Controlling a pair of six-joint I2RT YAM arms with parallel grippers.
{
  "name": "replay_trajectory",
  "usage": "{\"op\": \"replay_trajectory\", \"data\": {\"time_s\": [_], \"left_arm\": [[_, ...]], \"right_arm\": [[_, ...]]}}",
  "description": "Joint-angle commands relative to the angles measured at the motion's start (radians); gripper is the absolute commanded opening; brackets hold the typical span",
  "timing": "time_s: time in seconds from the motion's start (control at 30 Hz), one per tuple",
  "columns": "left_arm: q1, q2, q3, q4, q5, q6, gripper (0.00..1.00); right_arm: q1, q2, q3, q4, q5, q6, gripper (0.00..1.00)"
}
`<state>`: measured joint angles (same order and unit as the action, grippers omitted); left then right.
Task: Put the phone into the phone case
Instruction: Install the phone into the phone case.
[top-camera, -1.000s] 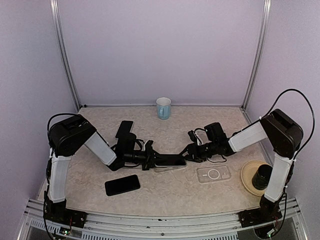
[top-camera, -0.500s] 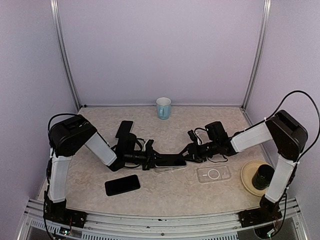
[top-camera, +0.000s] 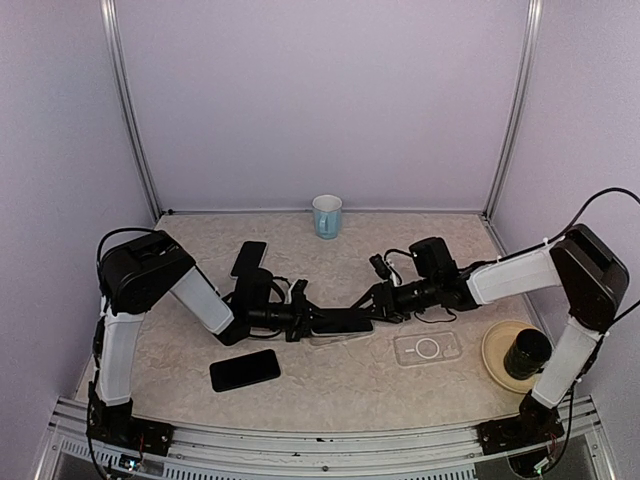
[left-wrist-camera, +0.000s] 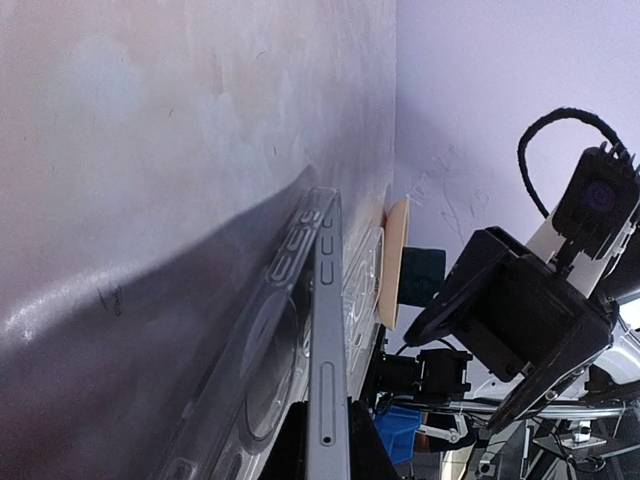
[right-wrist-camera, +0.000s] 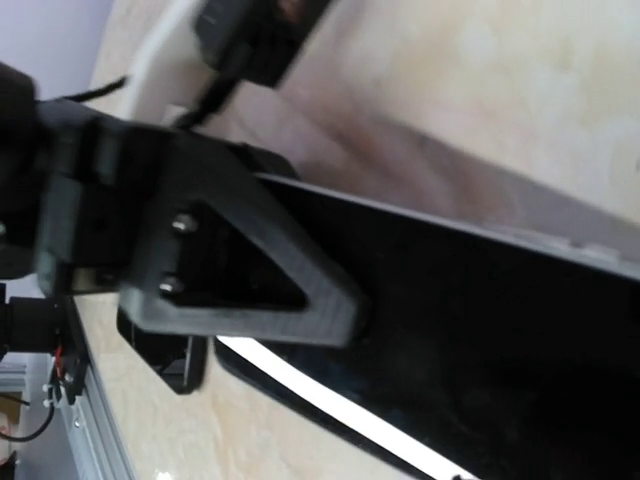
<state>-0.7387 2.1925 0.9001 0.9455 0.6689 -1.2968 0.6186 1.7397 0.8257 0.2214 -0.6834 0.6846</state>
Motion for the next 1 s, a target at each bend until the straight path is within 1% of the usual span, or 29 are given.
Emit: {"op": "replay_trajectory", "data": {"time_s": [0.0,0.17,0.3,0.43,0.57,0.73,0.97], "left_arm": [[-0.001,0.031,-0.036,-0.016,-0.014,0.011,0.0],[0.007,0.026,-0.032,0.053,0.026,0.005,0.0],[0.009,0.02,-0.025,0.066,0.038,0.005,0.0],[0.007,0.023,-0.022,0.075,0.033,-0.009,0.0],[-0.002,0.033,-0.023,0.029,0.008,-0.029,0.0],[-0.009,0.036,-0.036,0.024,-0.02,-0.059,0.0],[-0.012,0.021,-0.034,-0.02,-0.05,-0.071,0.0]], "right_arm": [[-0.046,-0.069,0.01,-0.069,0.027,-0.053,0.54],[-0.138,-0.103,-0.043,-0.082,0.023,-0.075,0.54],[-0.167,-0.088,-0.049,-0.114,0.054,-0.112,0.55],[-0.169,-0.047,-0.048,-0.108,0.053,-0.118,0.55],[-0.169,-0.018,-0.045,-0.089,0.054,-0.113,0.55],[-0.166,0.042,-0.033,-0.064,0.045,-0.108,0.55],[-0.126,0.112,-0.005,-0.044,0.044,-0.102,0.55]]}}
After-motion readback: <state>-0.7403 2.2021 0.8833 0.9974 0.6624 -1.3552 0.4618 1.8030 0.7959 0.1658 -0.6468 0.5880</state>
